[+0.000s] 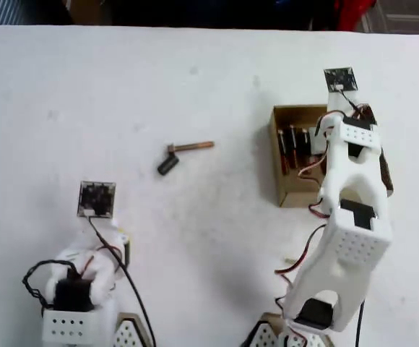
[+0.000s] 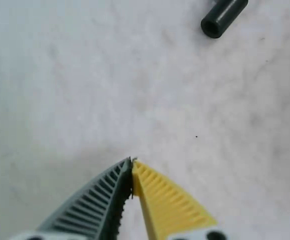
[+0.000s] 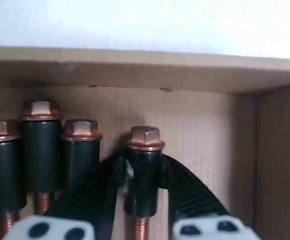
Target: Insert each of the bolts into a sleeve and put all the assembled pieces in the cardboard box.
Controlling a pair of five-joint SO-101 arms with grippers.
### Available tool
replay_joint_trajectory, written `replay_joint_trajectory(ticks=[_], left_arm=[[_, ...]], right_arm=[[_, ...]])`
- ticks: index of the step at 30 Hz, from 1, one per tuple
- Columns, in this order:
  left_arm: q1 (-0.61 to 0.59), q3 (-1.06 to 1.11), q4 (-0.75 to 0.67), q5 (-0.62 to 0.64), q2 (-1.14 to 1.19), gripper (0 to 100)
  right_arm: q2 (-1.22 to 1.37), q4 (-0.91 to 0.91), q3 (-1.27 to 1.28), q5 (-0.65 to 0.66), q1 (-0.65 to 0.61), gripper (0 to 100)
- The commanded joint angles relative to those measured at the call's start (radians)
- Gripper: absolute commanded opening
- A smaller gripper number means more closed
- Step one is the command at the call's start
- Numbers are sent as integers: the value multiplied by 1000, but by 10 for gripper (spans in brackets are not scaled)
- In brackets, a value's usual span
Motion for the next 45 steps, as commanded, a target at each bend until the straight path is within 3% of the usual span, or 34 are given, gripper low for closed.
replay_joint_trajectory(ticks=[1,9,22,30,38,45], left_arm=[[-4,0,8,-11,-5,24],[-4,0,8,-11,-5,24],[-7,0,6,-11,-5,24],[-7,0,6,-11,-5,24],[-8,0,8,-11,-5,24],[-36,0,9,-11,-5,24]], right_arm=[[-8,-25,-71,12,-21,34],[-21,-25,-72,12,-21,261],[-306,265,-66,2,-33,261],[-444,492,-68,11,-156,261],[-521,559,-68,5,-298,259],[-524,559,-68,2,-443,150]])
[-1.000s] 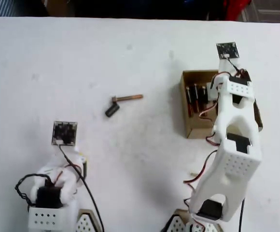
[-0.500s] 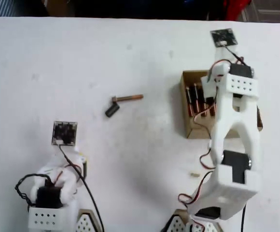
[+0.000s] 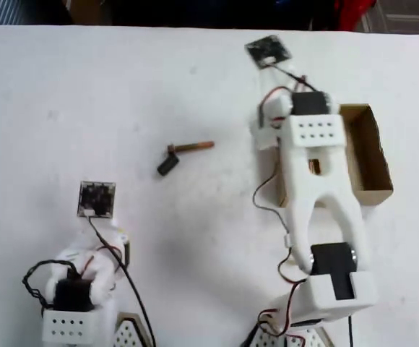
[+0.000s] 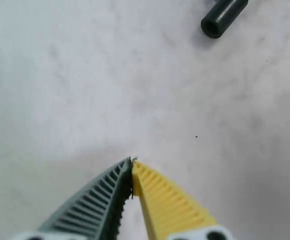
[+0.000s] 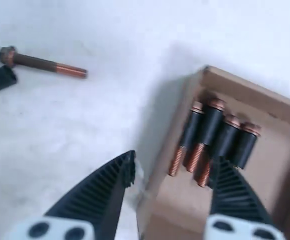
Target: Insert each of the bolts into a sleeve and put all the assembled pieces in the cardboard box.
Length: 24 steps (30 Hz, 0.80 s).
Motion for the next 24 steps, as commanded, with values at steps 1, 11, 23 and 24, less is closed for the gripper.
replay_joint_trajectory(ticks=[1,11,23,24], left_arm=[[-45,0,15,-11,-5,24],[-64,0,34,-11,-5,24],[-165,0,34,-11,-5,24],[-171,0,34,-11,-5,24]], right_arm=[[-44,5,-43,2,-73,132],[-42,-2,-43,-109,-242,67],[7,-101,-44,-118,-394,67],[31,-119,-44,-118,-401,67]])
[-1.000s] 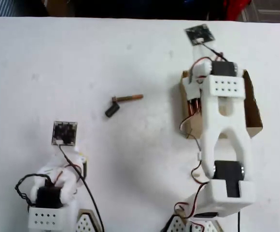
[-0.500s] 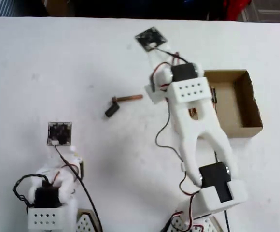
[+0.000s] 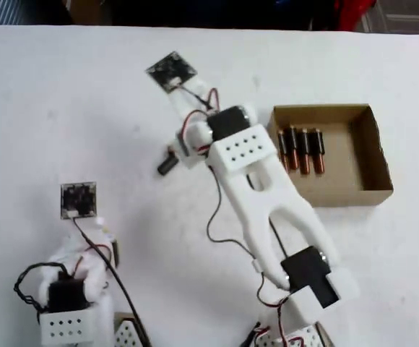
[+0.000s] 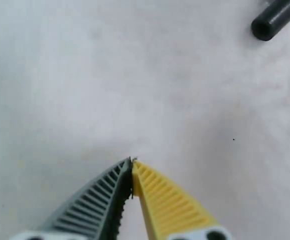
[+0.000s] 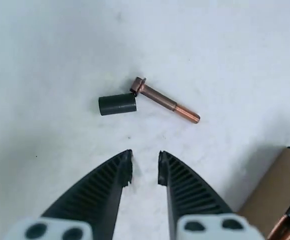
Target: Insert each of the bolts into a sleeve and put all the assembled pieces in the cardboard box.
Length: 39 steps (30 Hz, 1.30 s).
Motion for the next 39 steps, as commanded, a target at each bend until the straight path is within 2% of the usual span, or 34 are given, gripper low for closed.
replay_joint_trajectory(ticks=[1,5,11,25,29,34,39], left_arm=[[-28,0,3,-11,-5,24],[-31,0,0,-11,-5,24],[-31,0,-2,-12,-5,24],[-31,0,-2,-12,-5,24],[-31,0,-2,-12,-5,24],[-31,0,-2,-12,-5,24],[-31,0,-2,-12,-5,24]], right_arm=[[45,-70,-46,-9,-28,67],[137,-130,-49,-9,-61,90],[228,-234,-49,0,-93,235],[404,-400,-49,-15,-134,237],[441,-463,-49,-94,-128,237],[452,-456,-43,-92,-127,237],[446,-372,-43,-92,-114,237]])
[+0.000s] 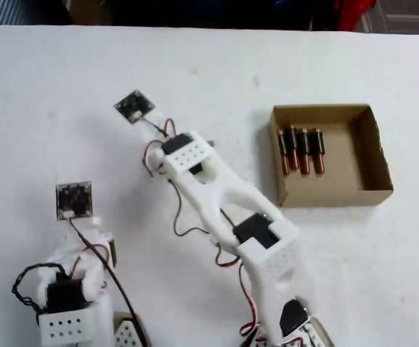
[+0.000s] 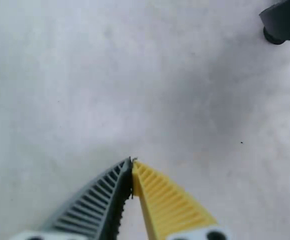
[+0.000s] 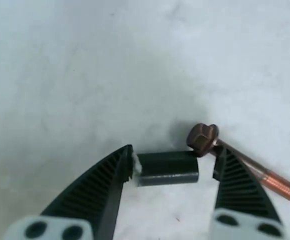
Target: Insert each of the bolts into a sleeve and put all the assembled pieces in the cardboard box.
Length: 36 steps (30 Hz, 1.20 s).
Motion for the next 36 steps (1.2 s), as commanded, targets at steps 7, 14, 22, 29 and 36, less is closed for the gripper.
replay_joint_trajectory(ticks=[7,14,22,29,36], left_arm=[[-7,0,-2,-12,-5,24],[-7,0,-2,-12,-5,24],[-7,0,-2,-12,-5,24],[-7,0,-2,-12,-5,24],[-7,0,-2,-12,-5,24]], right_arm=[[-16,139,-40,5,70,237],[-18,170,-41,15,110,237],[-157,200,-38,15,74,237],[-174,150,-35,15,62,237],[-96,150,-72,17,61,237]])
